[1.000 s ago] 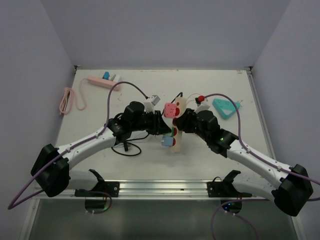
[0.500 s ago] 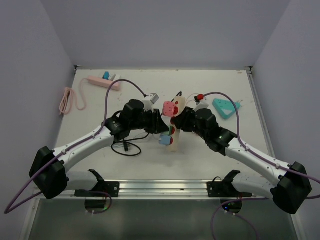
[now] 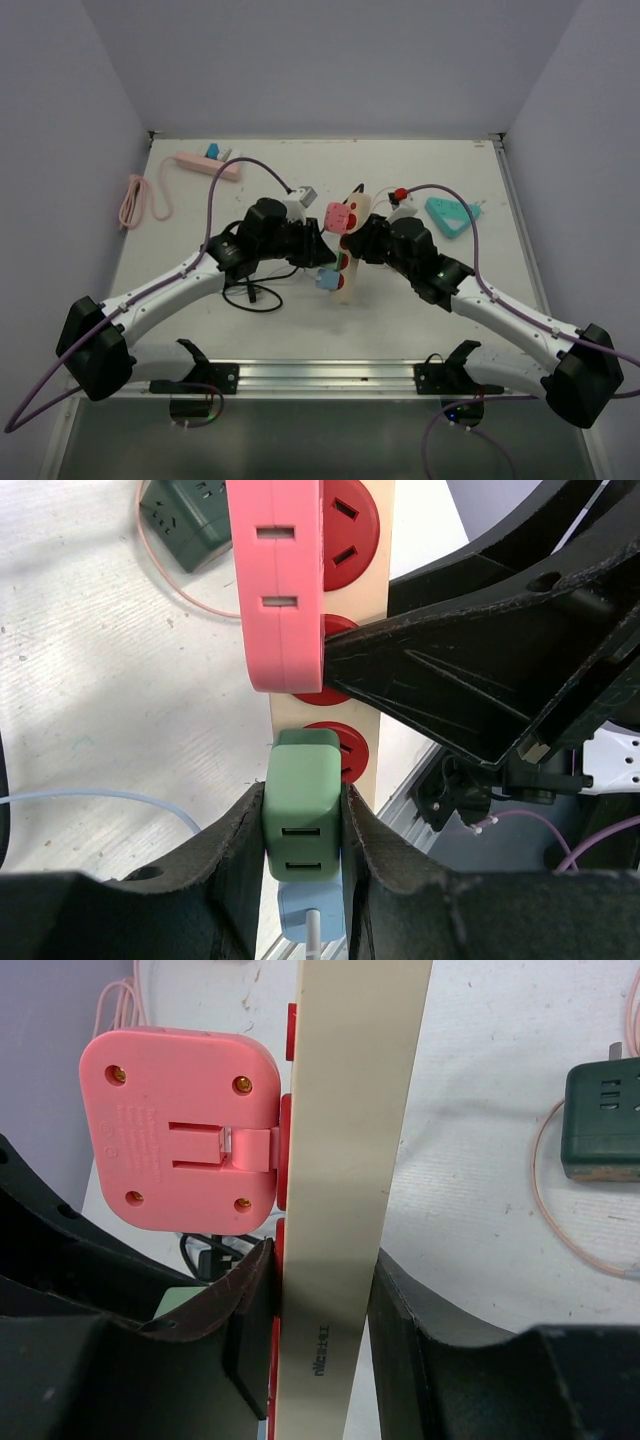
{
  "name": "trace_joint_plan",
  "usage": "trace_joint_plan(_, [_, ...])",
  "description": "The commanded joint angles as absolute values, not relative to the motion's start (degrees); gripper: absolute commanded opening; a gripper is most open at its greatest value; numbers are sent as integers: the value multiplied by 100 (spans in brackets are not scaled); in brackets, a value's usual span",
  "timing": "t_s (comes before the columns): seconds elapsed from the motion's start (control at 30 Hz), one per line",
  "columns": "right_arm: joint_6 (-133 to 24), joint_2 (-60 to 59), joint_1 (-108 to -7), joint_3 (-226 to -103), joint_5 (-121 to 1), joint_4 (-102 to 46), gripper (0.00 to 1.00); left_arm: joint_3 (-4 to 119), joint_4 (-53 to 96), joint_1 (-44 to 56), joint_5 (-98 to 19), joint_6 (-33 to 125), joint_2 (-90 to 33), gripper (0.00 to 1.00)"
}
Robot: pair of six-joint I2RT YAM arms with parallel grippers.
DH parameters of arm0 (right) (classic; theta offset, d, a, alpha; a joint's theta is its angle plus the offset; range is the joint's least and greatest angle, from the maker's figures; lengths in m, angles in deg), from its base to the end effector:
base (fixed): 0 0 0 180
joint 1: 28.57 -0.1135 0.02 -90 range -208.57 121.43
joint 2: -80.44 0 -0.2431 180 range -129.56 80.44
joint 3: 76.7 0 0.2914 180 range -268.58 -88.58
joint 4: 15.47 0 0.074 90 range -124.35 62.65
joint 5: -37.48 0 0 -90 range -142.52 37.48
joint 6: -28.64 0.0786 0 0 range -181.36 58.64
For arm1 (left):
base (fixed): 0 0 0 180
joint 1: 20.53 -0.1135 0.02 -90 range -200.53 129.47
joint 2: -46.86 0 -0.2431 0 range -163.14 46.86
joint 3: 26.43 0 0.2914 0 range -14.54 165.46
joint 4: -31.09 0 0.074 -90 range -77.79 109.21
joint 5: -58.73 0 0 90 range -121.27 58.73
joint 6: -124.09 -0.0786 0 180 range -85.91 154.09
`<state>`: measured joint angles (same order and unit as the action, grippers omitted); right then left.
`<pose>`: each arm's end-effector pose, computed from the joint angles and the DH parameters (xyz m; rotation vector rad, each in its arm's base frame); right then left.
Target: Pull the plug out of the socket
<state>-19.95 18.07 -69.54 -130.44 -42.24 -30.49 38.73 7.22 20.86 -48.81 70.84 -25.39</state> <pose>0.2614 0.2084 0.2244 0.1286 2.0520 0.7447 0.2565 -0.2576 0.2324 0.2925 2.2792 -1.0912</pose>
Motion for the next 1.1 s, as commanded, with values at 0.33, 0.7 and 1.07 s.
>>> trace_joint_plan(0.33, [-2911, 1462, -5977, -12927, -1675, -5249, 0, 4162, -381, 1718, -4507, 6573, -1555, 0])
trace_joint_plan(0.7, [-2840, 1751, -5985, -13305, -3238, -4590, 0, 3687, 804, 1727, -5155, 7047, -1755, 23])
trace_joint_plan(1.07, [-2348, 1831, -5977, -13656, -4320, -3764, 0, 3678, 2360, 1797, -5605, 7601, -2758, 79])
